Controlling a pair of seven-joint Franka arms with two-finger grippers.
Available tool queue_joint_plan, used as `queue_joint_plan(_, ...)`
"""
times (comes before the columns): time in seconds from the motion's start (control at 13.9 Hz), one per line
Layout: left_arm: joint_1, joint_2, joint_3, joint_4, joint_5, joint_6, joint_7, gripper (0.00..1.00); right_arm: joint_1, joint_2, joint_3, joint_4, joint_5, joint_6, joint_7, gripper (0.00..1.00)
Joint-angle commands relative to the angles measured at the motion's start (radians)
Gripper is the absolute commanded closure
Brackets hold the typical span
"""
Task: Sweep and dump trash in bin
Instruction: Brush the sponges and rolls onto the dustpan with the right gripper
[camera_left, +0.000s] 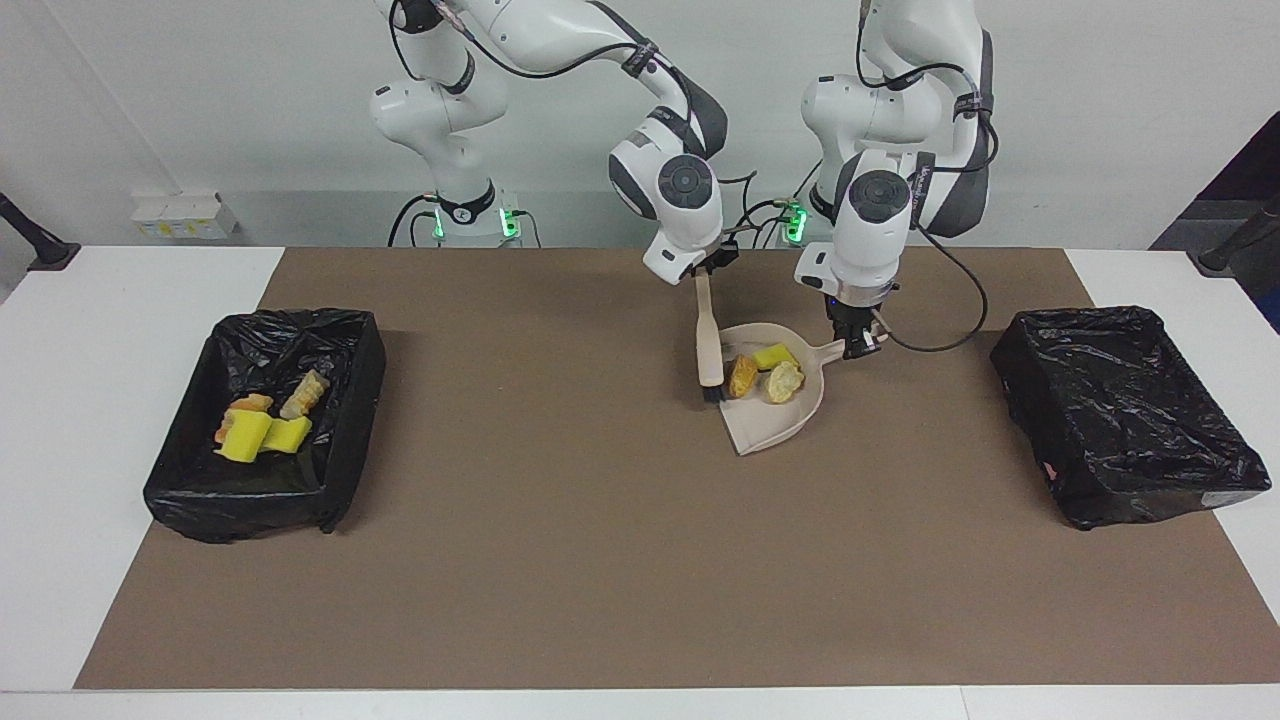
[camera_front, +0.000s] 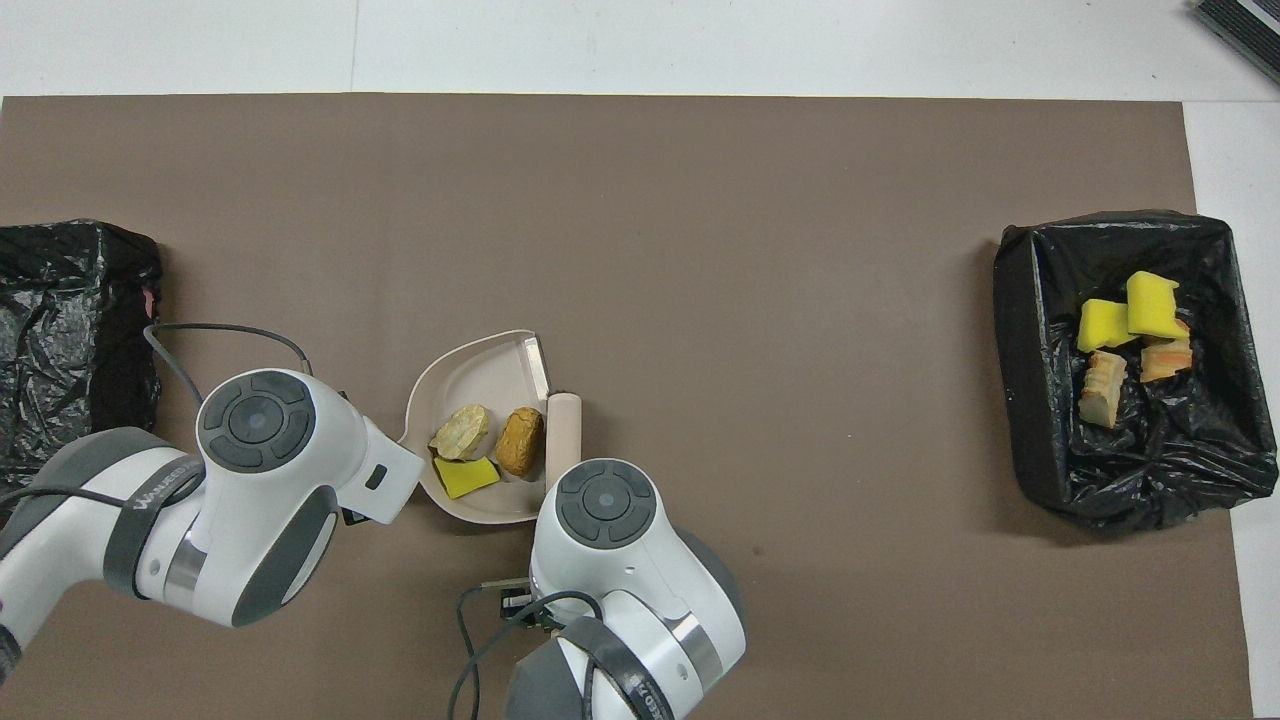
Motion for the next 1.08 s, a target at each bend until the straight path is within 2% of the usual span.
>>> queue_joint_plan(0.0,-0.009,-0.004,0.008,0.001,-0.007,-0.002,-0.064,1.00,0.001,0.015,0.004,0.035,0.031,0.012,0.012,1.00)
queue_joint_plan(0.43,0.005,0.005,0.010,0.013,-0.079,0.030,-0.076,1.00,-0.046,-0.008,0.002,0.055,0.029,-0.027,0.012,1.00)
queue_joint_plan(1.01,0.043,-0.010,0.022,0.025,-0.111,0.035,-0.068,1.00,-0.152,-0.164,-0.004,0.006,-0.003,-0.247,-0.054,1.00)
